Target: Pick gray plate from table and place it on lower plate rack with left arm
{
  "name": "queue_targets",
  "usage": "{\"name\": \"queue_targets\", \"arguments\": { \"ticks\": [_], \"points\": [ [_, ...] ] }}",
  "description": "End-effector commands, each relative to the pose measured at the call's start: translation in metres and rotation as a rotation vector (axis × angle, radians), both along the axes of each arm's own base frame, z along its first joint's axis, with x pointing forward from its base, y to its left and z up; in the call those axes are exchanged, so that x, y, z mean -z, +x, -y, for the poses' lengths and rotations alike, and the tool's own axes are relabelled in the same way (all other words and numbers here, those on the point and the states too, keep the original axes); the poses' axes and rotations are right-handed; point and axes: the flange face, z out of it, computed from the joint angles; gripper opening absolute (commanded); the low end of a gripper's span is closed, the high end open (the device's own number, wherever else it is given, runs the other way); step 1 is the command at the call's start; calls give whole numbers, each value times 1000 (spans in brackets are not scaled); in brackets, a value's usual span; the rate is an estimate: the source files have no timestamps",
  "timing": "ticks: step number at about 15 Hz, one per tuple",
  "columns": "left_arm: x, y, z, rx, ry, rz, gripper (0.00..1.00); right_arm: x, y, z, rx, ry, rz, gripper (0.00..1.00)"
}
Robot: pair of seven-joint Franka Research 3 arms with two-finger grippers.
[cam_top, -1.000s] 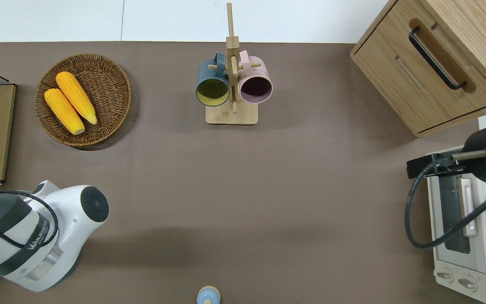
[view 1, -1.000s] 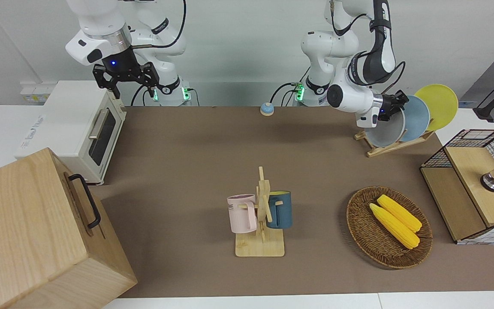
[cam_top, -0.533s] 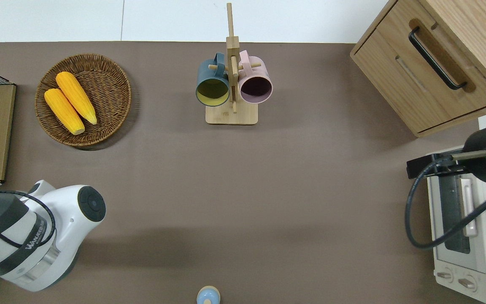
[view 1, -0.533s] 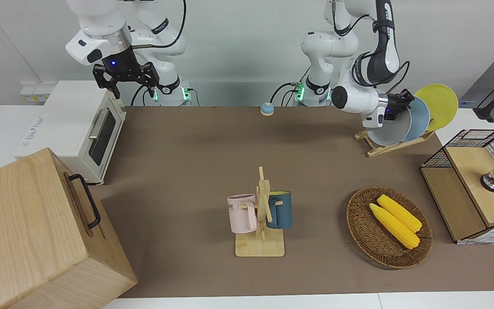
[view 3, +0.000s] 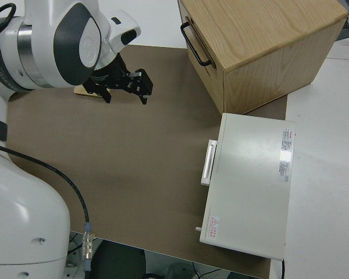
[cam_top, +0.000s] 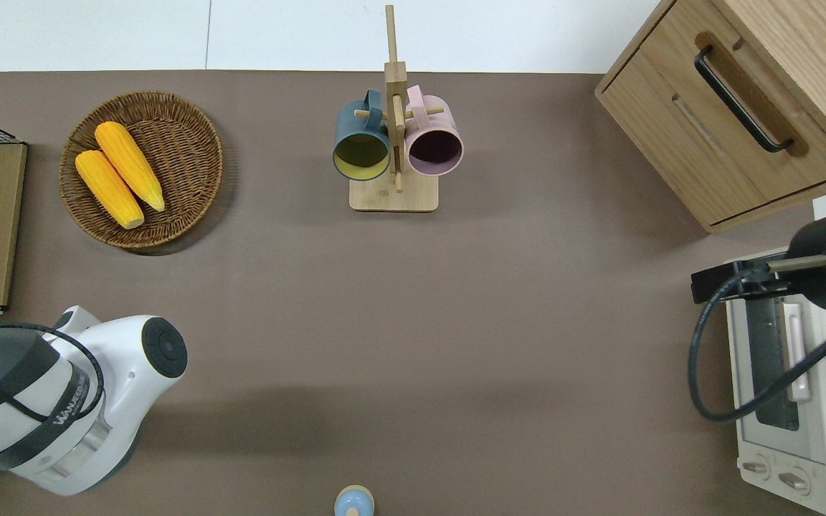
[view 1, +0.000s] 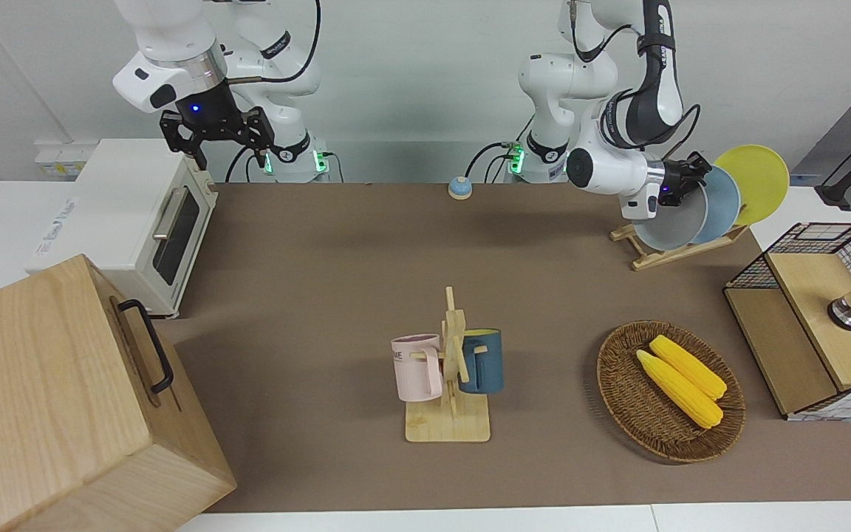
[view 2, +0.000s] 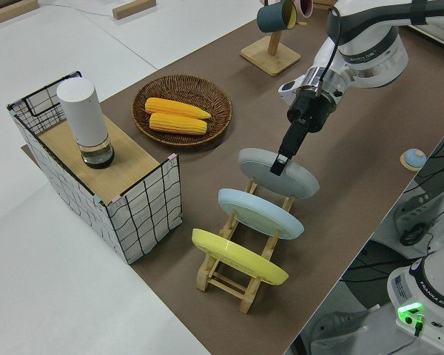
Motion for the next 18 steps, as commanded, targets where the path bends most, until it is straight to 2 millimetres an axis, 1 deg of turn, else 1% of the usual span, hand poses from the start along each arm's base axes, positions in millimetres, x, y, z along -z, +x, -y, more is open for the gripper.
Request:
{"name": "queue_targets", "arguments": {
  "ticks": [1, 3, 4, 10, 13, 18],
  "points": [
    [5, -4, 6, 5, 47, 12, 0, -3, -3, -1, 0, 6, -7, 990],
    [7, -5, 6, 2, 52, 20, 0, -3, -3, -1, 0, 6, -7, 987],
    [15, -5, 8, -1, 58, 24, 0, -3, -2, 0, 2, 6, -7, 990],
    [21, -7, 9, -6, 53, 28, 0, -3, -3, -1, -2, 6, -7, 987],
    [27, -5, 11, -2, 46, 25, 0, -3, -2, 0, 0, 6, -7, 987],
    [30, -3, 12, -1, 35, 41, 0, -3, -3, -1, -2, 6, -7, 987]
  ]
}}
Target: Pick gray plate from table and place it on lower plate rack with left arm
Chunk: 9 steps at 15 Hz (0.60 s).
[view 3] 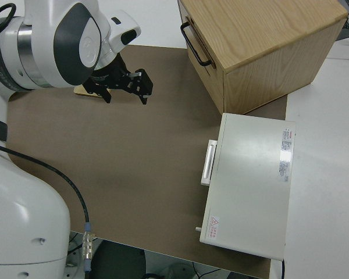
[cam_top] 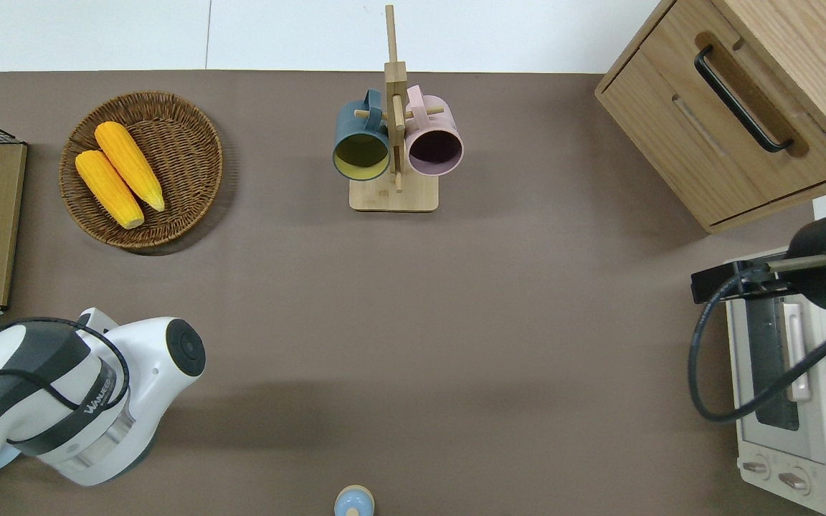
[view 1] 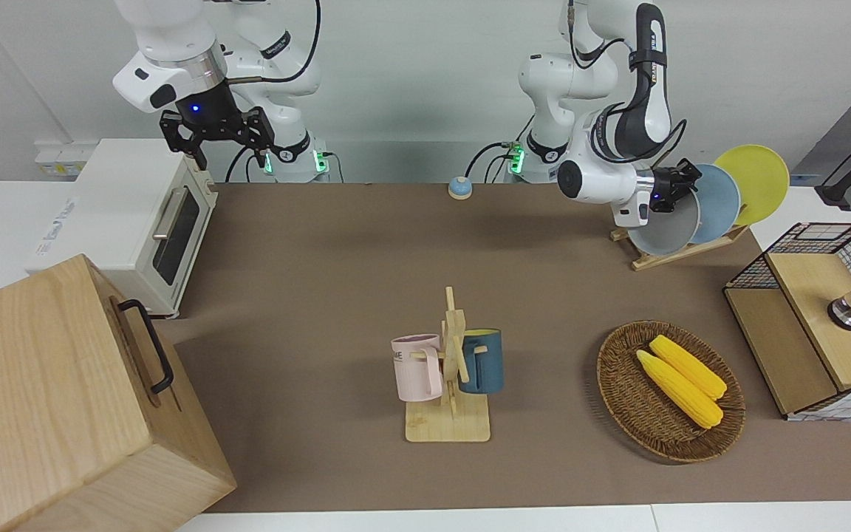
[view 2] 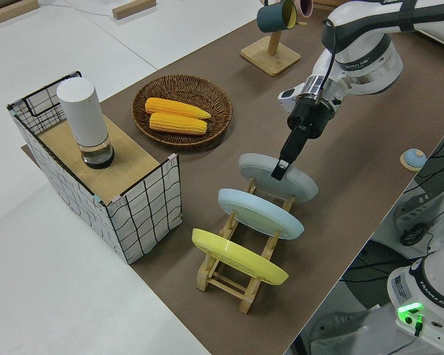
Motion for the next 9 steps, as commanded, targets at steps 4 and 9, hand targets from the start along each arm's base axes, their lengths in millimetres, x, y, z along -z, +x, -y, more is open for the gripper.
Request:
{"name": "queue_targets", "arguments": {
  "ticks": [4, 9],
  "points": [
    [14, 6, 12, 6, -69, 75, 0, -3, -2, 0, 2, 6, -7, 990],
    [15, 7, 12, 11, -84, 85, 0, -3, -3, -1, -2, 6, -7, 990]
  ]
}}
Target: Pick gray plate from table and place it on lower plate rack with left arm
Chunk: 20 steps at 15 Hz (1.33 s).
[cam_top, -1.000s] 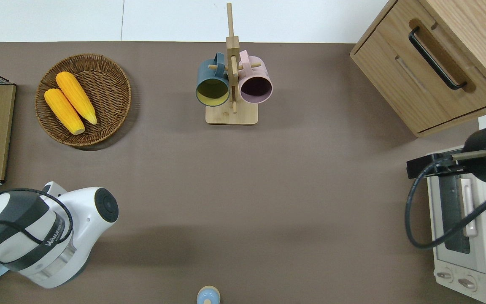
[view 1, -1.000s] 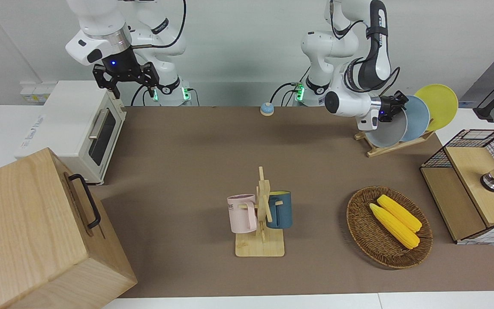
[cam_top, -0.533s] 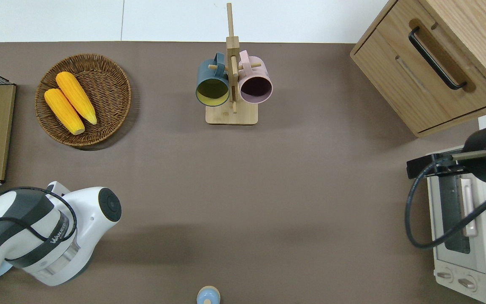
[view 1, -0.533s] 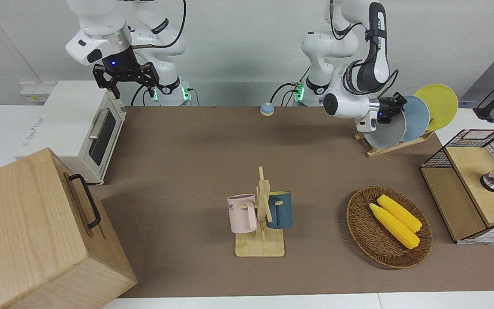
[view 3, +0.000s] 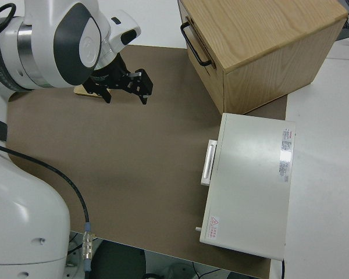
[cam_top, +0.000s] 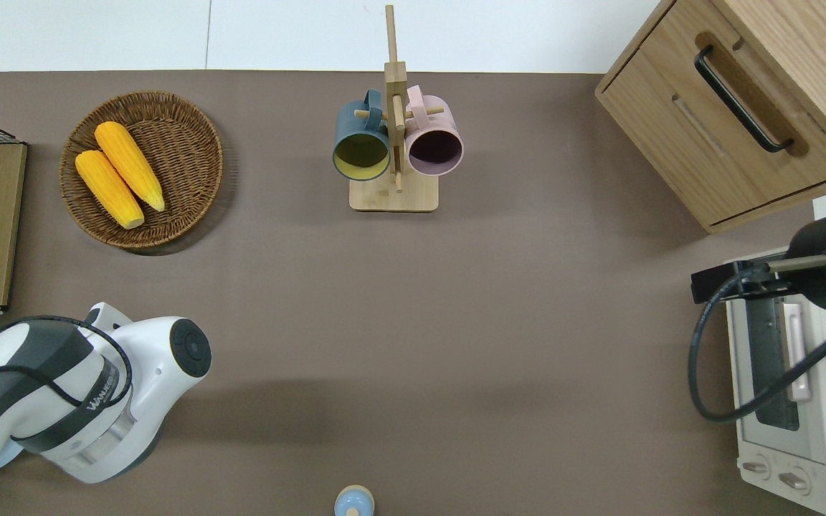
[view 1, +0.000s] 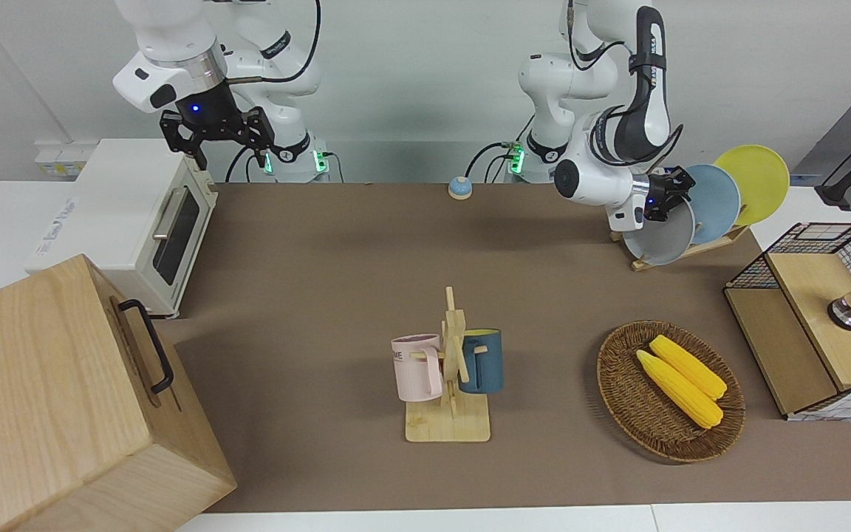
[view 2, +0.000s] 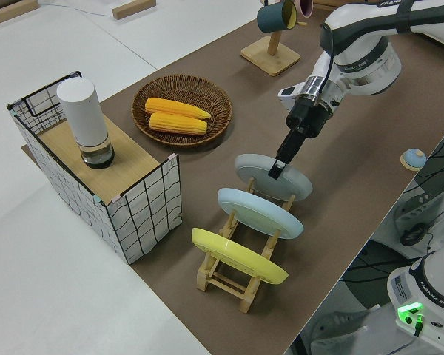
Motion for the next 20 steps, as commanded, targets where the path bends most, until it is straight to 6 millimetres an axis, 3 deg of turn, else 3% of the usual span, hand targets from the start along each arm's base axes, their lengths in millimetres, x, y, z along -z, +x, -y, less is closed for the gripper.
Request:
{"name": "queue_targets", "arguments": {
  "ticks": [1, 2, 3, 4, 6, 7, 8, 13, 18, 20],
  "points": [
    [7, 2, 3, 4, -35, 7, 0, -3, -3, -1, 0, 6, -7, 990],
    [6, 2, 3, 6, -35, -2, 74, -3, -2, 0, 2, 6, -7, 987],
    [7, 2, 4, 11, -37, -8, 286, -3, -2, 0, 2, 6, -7, 987],
    [7, 2, 5, 13, -37, -9, 429, -3, -2, 0, 2, 6, -7, 990],
    [6, 2, 5, 13, -36, -11, 553, -3, -3, -1, 0, 6, -7, 990],
    [6, 2, 5, 13, -36, -11, 693, -3, -3, -1, 0, 6, -7, 990],
    [6, 2, 5, 15, -35, -11, 997, -3, -2, 0, 0, 6, -7, 987],
    [7, 3, 7, 23, -55, -34, 1000, -3, -3, -1, 0, 6, -7, 987],
    [11, 16, 19, 43, -228, -55, 1000, -3, -2, 0, 2, 6, -7, 987],
    [2, 21, 19, 52, -255, -77, 1000, -3, -3, -1, 0, 6, -7, 987]
  ]
}}
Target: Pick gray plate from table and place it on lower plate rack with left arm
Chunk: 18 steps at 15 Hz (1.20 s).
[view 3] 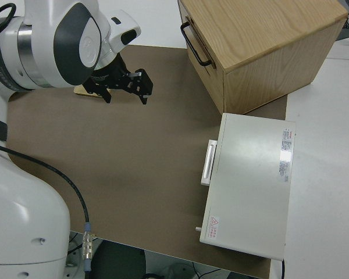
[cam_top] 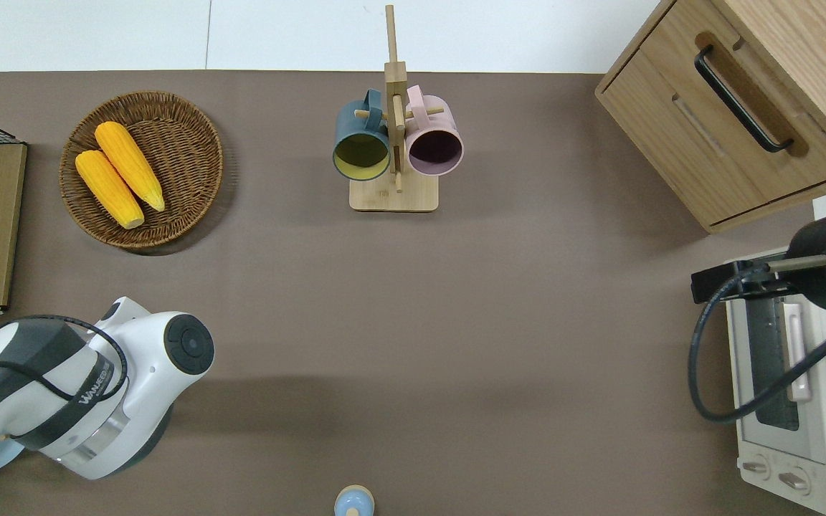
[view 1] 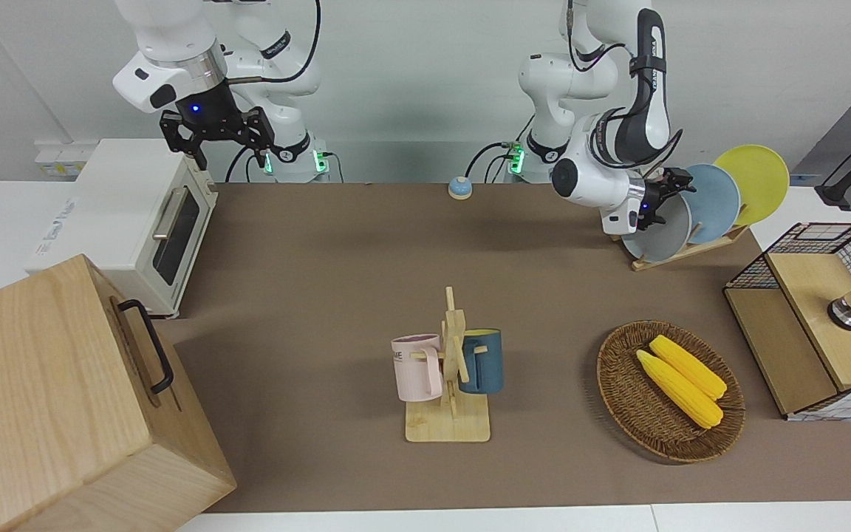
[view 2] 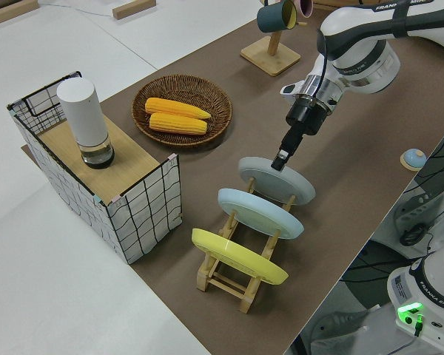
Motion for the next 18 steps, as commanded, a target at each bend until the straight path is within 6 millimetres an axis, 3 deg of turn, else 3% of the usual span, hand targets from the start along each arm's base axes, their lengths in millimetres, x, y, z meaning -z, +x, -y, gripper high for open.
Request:
{"name": "queue_targets", "arguments": {
  "ticks": [1, 5, 11, 15, 18],
  "points": [
    [-14, 16, 2, 16, -91, -36, 1000, -3, -3, -1, 0, 6, -7, 987],
    [-56, 39, 10, -1, -270, -43, 1000, -3, -3, -1, -2, 6, -7, 990],
    [-67, 40, 12, 13, -295, -64, 1000, -3, -3, -1, -2, 6, -7, 990],
    [-97, 51, 20, 18, -351, -13, 1000, -3, -2, -1, 0, 6, -5, 990],
    [-122, 60, 34, 19, -494, 2, 1000, -3, -3, -1, 0, 6, -7, 990]
  ]
}}
